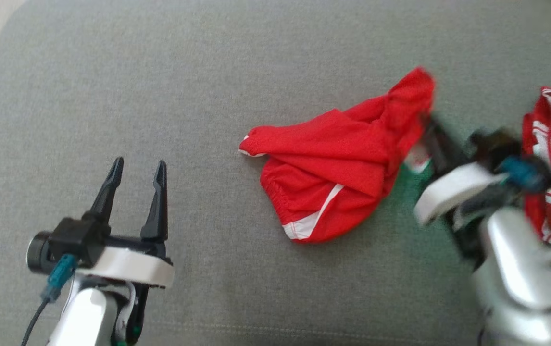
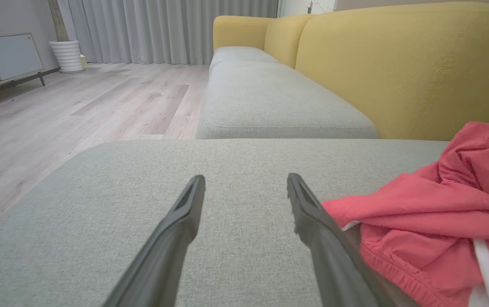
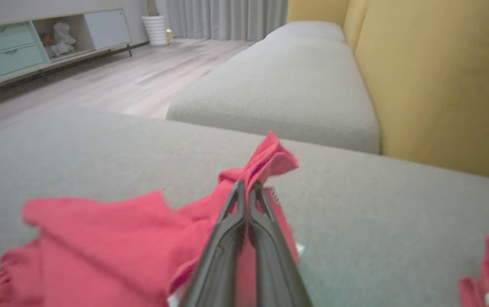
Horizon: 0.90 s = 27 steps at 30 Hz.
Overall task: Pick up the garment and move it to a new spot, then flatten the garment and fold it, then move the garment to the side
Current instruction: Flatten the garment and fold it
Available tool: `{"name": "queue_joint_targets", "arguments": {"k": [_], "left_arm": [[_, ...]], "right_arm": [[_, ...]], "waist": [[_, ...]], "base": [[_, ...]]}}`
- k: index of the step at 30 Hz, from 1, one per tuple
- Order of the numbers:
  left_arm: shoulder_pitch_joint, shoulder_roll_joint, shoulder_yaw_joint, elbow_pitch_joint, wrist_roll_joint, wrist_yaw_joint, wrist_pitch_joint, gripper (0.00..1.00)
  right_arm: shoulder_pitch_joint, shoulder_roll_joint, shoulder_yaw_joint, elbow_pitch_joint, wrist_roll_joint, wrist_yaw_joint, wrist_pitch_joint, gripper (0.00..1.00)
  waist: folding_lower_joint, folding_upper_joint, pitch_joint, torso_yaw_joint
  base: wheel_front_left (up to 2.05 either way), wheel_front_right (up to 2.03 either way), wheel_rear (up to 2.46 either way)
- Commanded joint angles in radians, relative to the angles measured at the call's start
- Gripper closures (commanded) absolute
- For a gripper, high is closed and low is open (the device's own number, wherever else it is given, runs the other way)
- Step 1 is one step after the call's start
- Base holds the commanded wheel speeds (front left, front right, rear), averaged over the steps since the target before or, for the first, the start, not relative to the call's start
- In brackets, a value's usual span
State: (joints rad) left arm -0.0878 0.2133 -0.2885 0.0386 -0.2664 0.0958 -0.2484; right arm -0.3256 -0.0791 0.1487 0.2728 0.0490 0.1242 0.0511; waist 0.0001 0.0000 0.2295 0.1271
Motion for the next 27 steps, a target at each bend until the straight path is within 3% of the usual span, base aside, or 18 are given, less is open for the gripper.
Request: {"name": "queue_joint_targets", "arguments": {"k": [1,6,10,11,12,21,27], "left_arm": [[-0.055,0.006,0.034,-0.025,0.007,-0.003,-0.009,0.00],[-0.082,-0.007,0.033,-0.018,0.013,-0.013,-0.012,0.00],[-0.099,-0.021,0.029,-0.014,0.018,-0.024,-0.013,0.00],[-0.102,-0.024,0.029,-0.014,0.021,-0.027,-0.013,0.00],[-0.104,-0.027,0.029,-0.014,0.023,-0.030,-0.013,0.00],[-0.085,-0.038,0.051,0.000,0.032,-0.040,-0.013,0.00],[-0.046,-0.033,0.070,0.000,0.038,-0.036,-0.013,0.00]], "right_arm": [[-0.084,-0.018,-0.012,-0.028,-0.007,0.007,-0.014,1.00],[-0.228,-0.071,-0.055,0.062,0.020,0.007,-0.028,1.00],[-0.320,-0.103,-0.086,0.222,0.056,0.007,-0.048,1.00],[-0.336,-0.105,-0.096,0.260,0.065,0.007,-0.058,0.04],[-0.349,-0.106,-0.105,0.299,0.070,0.007,-0.063,0.00],[-0.354,-0.093,-0.101,0.420,0.095,0.007,-0.185,0.00],[-0.250,-0.083,-0.067,0.285,0.097,0.007,-0.243,0.00]], "waist": [[-0.0001,0.0000,0.021,0.012],[-0.0001,0.0000,0.051,0.025],[-0.0001,0.0000,0.068,0.037],[-0.0001,0.0000,0.070,0.040],[-0.0001,0.0000,0.072,0.041],[-0.0001,0.0000,0.034,0.016],[-0.0001,0.0000,-0.024,-0.027]], "base": [[0.00,0.00,0.00],[0.00,0.00,0.00],[0.00,0.00,0.00],[0.00,0.00,0.00],[0.00,0.00,0.00],[0.00,0.00,0.00],[0.00,0.00,0.00]]}}
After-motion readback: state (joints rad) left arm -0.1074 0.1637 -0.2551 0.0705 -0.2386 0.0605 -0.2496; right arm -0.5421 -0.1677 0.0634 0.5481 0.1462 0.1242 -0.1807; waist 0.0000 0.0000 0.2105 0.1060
